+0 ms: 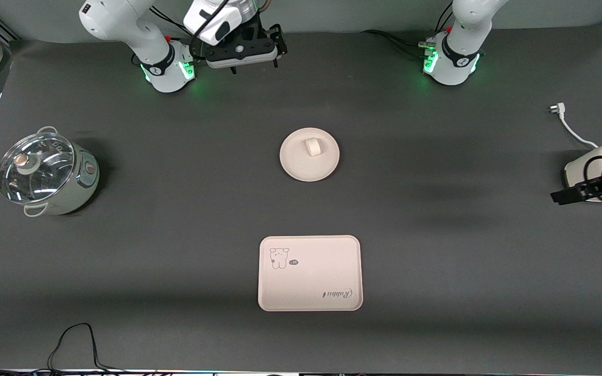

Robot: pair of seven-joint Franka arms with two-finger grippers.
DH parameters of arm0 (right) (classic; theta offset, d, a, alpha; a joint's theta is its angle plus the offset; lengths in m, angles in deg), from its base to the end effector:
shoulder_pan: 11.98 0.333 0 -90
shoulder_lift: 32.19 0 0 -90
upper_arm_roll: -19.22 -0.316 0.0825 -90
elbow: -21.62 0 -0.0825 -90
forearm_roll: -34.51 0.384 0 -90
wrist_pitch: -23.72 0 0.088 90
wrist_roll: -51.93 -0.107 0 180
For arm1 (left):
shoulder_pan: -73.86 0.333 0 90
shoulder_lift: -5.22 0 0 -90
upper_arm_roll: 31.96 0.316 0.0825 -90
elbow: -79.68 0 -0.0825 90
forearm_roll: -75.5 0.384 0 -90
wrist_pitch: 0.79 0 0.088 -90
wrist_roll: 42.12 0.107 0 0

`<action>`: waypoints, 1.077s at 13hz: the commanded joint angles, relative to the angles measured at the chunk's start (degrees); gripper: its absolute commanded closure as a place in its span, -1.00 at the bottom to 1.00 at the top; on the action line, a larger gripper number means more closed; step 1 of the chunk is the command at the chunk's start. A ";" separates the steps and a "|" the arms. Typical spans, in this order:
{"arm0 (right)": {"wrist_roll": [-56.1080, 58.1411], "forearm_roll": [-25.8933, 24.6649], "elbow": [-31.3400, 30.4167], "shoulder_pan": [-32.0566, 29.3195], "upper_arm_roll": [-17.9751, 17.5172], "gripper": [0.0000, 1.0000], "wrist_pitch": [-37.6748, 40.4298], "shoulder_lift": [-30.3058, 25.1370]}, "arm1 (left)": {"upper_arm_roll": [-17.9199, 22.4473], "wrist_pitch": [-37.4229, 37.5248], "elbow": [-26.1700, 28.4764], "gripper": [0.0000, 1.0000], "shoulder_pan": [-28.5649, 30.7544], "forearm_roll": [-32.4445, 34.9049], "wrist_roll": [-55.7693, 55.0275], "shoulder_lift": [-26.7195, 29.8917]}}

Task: Place bun in plate and plate on tray
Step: 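Withdraw the left gripper while the right gripper reaches toward the plate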

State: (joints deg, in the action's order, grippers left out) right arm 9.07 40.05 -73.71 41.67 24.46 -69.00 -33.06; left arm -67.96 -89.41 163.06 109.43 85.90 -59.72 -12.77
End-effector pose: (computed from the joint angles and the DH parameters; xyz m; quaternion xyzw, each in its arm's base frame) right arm 0.3591 0.4190 0.5934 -0.9977 -0.0453 0.0456 0.0233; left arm 0.6203 0.0646 0.5202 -0.9857 -0.1478 0.0807 0.0115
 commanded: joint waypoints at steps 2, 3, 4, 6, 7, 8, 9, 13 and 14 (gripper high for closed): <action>0.32 2.54 -14.32 -0.03 1.08 -1.00 -11.04 -7.30 | 20.41 1.08 3.71 -1.00 -17.16 -5.30 6.08 9.19; 0.67 3.67 -17.49 -0.03 1.17 -1.00 -14.21 -7.83 | 23.23 0.82 5.11 -1.00 -20.07 -5.39 6.26 10.77; 1.54 4.03 -20.48 -0.03 1.17 -1.00 -17.37 -8.10 | 26.13 0.56 6.69 -1.00 -23.23 -6.26 7.13 12.36; 1.82 4.04 -27.42 -0.03 1.17 -1.00 -25.71 -8.19 | 34.37 -2.15 11.95 -1.00 -30.08 -8.46 11.08 16.65; 1.82 4.12 -30.76 0.05 1.09 -1.00 -30.11 -8.19 | 37.38 -4.69 15.37 -1.00 -33.08 -8.55 11.27 18.77; 1.64 4.13 -33.58 0.06 1.00 -1.00 -33.80 -8.01 | 38.97 -6.98 18.45 -1.00 -35.20 -8.55 11.27 20.61; 1.64 4.13 -36.21 0.06 1.00 -1.00 -37.06 -7.66 | 39.07 -7.79 20.31 -1.00 -35.39 -8.55 11.27 22.11; 1.38 7.64 -40.55 1.45 0.82 -1.00 -48.94 -1.62 | 38.90 -6.92 20.16 -1.00 -35.22 -8.55 11.09 22.66; 1.03 7.73 -40.72 2.16 0.82 -1.00 -51.39 0.40 | 38.90 -7.00 20.16 -1.00 -35.30 -8.55 11.18 22.65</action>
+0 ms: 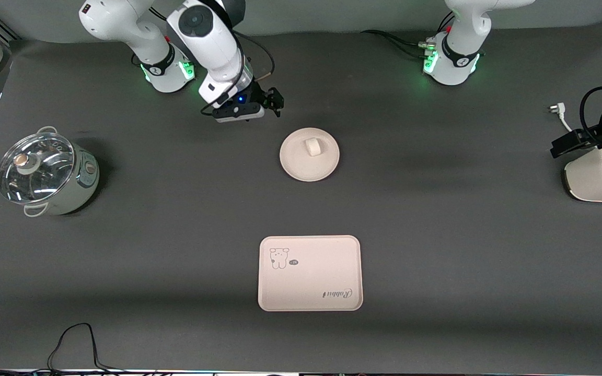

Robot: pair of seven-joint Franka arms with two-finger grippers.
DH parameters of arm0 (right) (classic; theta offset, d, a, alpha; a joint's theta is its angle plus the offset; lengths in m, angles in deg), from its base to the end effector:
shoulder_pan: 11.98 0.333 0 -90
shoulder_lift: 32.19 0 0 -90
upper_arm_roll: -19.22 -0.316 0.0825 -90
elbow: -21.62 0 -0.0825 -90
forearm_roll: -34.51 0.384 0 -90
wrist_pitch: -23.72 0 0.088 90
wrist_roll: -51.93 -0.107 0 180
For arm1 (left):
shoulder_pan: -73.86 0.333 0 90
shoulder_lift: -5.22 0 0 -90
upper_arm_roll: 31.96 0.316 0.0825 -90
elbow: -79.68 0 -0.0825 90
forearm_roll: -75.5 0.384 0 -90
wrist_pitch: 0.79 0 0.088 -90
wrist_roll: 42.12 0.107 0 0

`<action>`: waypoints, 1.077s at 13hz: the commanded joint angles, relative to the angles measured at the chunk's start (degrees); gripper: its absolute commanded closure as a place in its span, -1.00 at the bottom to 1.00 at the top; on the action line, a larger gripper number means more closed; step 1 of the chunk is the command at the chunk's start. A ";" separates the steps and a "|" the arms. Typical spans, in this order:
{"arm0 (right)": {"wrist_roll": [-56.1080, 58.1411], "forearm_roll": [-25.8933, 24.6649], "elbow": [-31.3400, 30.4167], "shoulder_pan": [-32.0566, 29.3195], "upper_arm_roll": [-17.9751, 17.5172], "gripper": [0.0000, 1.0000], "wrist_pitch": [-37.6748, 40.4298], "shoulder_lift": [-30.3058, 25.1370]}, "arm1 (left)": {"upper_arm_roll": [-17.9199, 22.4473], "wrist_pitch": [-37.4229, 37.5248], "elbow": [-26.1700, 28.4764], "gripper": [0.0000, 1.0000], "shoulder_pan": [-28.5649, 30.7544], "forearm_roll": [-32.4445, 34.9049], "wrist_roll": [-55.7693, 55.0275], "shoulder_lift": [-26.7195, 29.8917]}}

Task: Place bun in plate and plate on tray
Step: 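Withdraw the left gripper while the right gripper reaches toward the plate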

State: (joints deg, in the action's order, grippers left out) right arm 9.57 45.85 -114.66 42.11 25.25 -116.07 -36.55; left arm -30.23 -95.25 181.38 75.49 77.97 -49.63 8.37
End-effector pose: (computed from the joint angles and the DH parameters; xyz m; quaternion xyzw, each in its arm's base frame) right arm 0.3346 0.3728 0.3651 -0.9948 0.0216 0.0039 0.0994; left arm 0.5360 0.0361 0.5646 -0.9949 -0.0922 0.0349 0.0219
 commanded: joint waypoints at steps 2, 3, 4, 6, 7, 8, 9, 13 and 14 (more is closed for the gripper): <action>0.43 3.77 -0.22 2.60 -0.06 -1.00 -9.60 8.38 | 1.08 -1.16 1.84 -1.00 -1.54 -0.63 1.09 1.51; 0.52 5.17 -0.22 3.74 0.03 -1.00 -11.63 10.49 | 1.08 -1.16 1.84 -1.00 -1.62 -0.63 1.09 1.51; 0.52 5.36 -0.30 3.92 -0.06 -1.00 -14.08 12.43 | 1.08 -1.16 1.66 -1.00 -1.63 -0.63 1.18 1.51; 0.52 5.45 -0.57 3.92 -0.06 -1.00 -19.27 16.55 | 0.99 -1.77 1.66 -1.00 -1.80 -0.63 1.09 1.34; 0.52 5.45 -0.57 3.92 -0.06 -1.00 -21.90 18.40 | 0.99 -1.95 1.40 -1.00 -1.71 -0.63 1.18 1.16; 0.52 5.45 -0.57 3.92 -0.06 -1.00 -23.84 19.99 | 0.99 -1.78 1.49 -1.00 -1.54 -0.63 1.52 1.25; 0.52 5.45 -0.48 3.84 -0.06 -1.00 -25.52 21.48 | 0.99 -1.60 1.49 -1.00 -1.62 -0.37 2.14 1.25; 0.43 7.81 0.39 3.75 -0.15 -1.00 -31.76 26.94 | 0.90 -1.17 -1.32 -1.00 -1.98 -0.28 1.18 -0.06; 0.52 7.91 0.75 3.75 -0.15 -1.00 -31.77 27.30 | 0.55 -1.16 -2.11 -1.00 -1.98 -0.28 1.26 -0.15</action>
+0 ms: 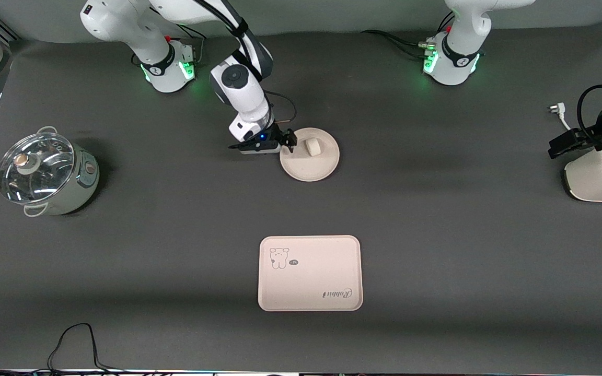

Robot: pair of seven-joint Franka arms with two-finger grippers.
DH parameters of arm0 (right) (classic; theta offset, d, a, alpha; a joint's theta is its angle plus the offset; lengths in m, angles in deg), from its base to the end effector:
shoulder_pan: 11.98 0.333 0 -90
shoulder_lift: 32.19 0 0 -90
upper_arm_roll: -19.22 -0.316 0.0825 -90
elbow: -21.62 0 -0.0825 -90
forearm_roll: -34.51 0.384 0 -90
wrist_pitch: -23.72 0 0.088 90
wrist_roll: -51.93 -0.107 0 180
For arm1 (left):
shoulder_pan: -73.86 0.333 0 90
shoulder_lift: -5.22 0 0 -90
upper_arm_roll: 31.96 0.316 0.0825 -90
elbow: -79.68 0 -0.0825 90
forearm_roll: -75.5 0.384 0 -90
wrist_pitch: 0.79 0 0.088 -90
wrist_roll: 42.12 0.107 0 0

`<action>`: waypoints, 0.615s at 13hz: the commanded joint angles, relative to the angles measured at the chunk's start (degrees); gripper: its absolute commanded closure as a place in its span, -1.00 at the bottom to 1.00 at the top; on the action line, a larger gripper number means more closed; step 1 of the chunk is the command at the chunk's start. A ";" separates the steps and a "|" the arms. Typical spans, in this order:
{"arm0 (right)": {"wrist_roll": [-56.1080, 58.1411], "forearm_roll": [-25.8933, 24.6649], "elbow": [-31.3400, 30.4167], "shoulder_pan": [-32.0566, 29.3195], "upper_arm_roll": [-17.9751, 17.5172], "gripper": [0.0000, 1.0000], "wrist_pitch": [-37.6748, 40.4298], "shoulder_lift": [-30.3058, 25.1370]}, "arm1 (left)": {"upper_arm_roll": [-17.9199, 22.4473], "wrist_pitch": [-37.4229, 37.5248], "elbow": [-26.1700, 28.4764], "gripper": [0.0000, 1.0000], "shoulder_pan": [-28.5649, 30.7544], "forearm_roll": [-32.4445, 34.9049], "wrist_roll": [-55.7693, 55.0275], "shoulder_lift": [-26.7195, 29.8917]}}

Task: Place bun in plate and plate on tray
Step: 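Grasp the plate rim with the right gripper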

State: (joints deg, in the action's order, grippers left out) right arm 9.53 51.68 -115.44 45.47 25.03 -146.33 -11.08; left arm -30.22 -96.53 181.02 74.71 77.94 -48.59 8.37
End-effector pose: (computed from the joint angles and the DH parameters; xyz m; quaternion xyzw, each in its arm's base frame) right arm 0.3374 0.3909 0.1863 -0.9924 0.0586 -0.0549 0.0933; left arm 0.5395 0.0289 0.5694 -0.9966 -0.0763 0.0207 0.0210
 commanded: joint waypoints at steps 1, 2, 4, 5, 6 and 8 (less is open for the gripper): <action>0.56 2.08 1.62 0.38 0.07 -1.00 -1.52 2.00 | 0.45 -0.06 -1.85 -1.00 -1.29 -0.33 0.23 -0.16; 0.56 2.08 1.62 0.38 -0.10 -1.00 -1.52 2.35 | 0.10 -0.23 -1.93 -1.00 -1.29 -0.33 0.32 -0.16; 0.56 2.08 2.06 0.38 -0.45 -0.91 -1.52 3.14 | -0.08 -0.24 -1.93 -1.00 -1.03 -0.24 0.32 -0.16; 0.56 2.08 2.14 0.38 -0.46 -0.70 -1.52 3.15 | -0.08 -0.41 -1.93 -1.00 -1.03 -0.24 0.32 -0.16; 0.56 2.08 2.32 0.38 -0.46 -0.50 -1.34 3.06 | -0.08 -0.67 -1.93 -1.00 -1.11 -0.33 0.32 -0.16; 0.56 2.08 2.32 0.38 -0.46 -0.09 -1.17 2.89 | -0.16 -0.68 -2.28 -1.00 -1.20 -0.33 0.32 -0.07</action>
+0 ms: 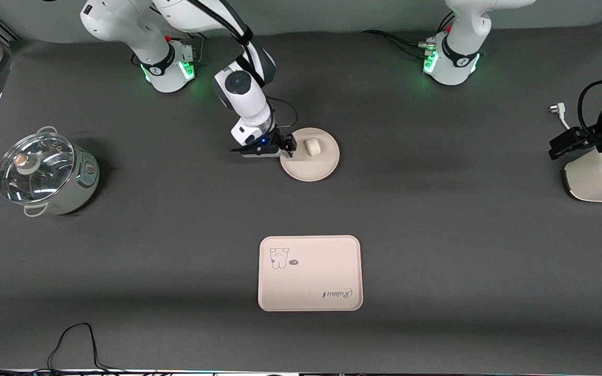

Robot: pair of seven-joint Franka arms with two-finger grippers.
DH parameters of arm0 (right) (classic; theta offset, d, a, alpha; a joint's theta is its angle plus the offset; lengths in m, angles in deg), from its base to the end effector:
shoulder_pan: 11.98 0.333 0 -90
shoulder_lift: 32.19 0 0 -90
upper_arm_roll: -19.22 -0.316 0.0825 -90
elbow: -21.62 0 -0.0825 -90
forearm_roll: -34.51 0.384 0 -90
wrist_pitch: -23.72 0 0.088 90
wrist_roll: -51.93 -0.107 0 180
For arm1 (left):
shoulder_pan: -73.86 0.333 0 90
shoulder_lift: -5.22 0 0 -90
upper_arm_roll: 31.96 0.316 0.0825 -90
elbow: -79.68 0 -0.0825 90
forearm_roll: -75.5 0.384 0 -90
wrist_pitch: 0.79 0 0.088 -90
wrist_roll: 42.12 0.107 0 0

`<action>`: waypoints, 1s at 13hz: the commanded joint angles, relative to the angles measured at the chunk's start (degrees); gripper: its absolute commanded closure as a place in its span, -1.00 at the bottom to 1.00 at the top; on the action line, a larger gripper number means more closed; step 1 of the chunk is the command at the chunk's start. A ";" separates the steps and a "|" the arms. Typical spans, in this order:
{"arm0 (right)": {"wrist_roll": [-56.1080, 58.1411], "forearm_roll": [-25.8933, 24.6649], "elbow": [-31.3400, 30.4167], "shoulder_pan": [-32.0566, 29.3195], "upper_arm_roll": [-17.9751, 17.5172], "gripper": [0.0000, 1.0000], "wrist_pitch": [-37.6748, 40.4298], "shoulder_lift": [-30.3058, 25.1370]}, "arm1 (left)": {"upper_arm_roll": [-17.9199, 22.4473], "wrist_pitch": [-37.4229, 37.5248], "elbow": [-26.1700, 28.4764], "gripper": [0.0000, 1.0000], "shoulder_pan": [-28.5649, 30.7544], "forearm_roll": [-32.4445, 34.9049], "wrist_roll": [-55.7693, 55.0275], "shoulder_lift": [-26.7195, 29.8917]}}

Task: Place bun in plate and plate on tray
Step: 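Grasp the plate rim with the right gripper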

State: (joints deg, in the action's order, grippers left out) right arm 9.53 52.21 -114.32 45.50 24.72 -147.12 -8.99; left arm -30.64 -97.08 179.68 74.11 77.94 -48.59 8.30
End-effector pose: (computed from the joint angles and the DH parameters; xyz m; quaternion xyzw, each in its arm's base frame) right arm 0.3382 0.3949 0.1752 -0.9925 0.0602 -0.0548 0.0913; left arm 0.5431 0.0193 0.5807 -0.9975 -0.0676 0.0046 0.0207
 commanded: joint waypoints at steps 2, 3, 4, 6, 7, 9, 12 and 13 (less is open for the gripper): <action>0.56 1.55 1.20 0.35 -0.14 0.23 -0.28 0.71 | 0.26 0.05 -1.12 -1.00 -0.51 -0.42 0.23 -0.18; 0.65 1.55 1.20 0.35 -0.14 0.34 -0.20 0.62 | 0.26 -0.13 -1.12 -1.00 -0.43 -0.42 0.23 -0.18; 0.74 1.55 1.20 0.26 -0.14 0.45 -0.20 0.53 | 0.26 -0.22 -1.20 -1.00 -0.43 -0.42 0.23 -0.44; 0.91 1.55 1.20 0.35 -0.14 0.68 -0.11 0.44 | 0.26 -0.30 -1.29 -1.00 -0.51 -0.42 0.23 -0.53; 0.92 1.55 1.20 0.35 -0.14 0.79 -0.11 0.44 | 0.26 -0.30 -1.29 -1.00 -0.51 -0.33 0.23 -0.62; 1.09 1.55 1.20 0.35 -0.14 0.92 -0.11 0.44 | 0.26 -0.39 -1.38 -1.00 -0.51 -0.24 0.32 -0.62; 1.35 1.55 1.29 0.26 -0.14 0.94 -0.11 0.01 | 0.26 -0.39 -2.25 -1.00 -0.51 -0.16 0.32 -0.71; 1.36 1.55 1.38 0.00 -0.14 0.95 0.07 -0.61 | 0.26 -0.39 -2.26 -1.00 -0.60 -0.24 0.32 -0.71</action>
State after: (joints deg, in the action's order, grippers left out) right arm 9.55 52.23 -113.39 45.53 24.59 -147.15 -9.29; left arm -30.68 -97.66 178.97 74.07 77.94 -48.59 8.15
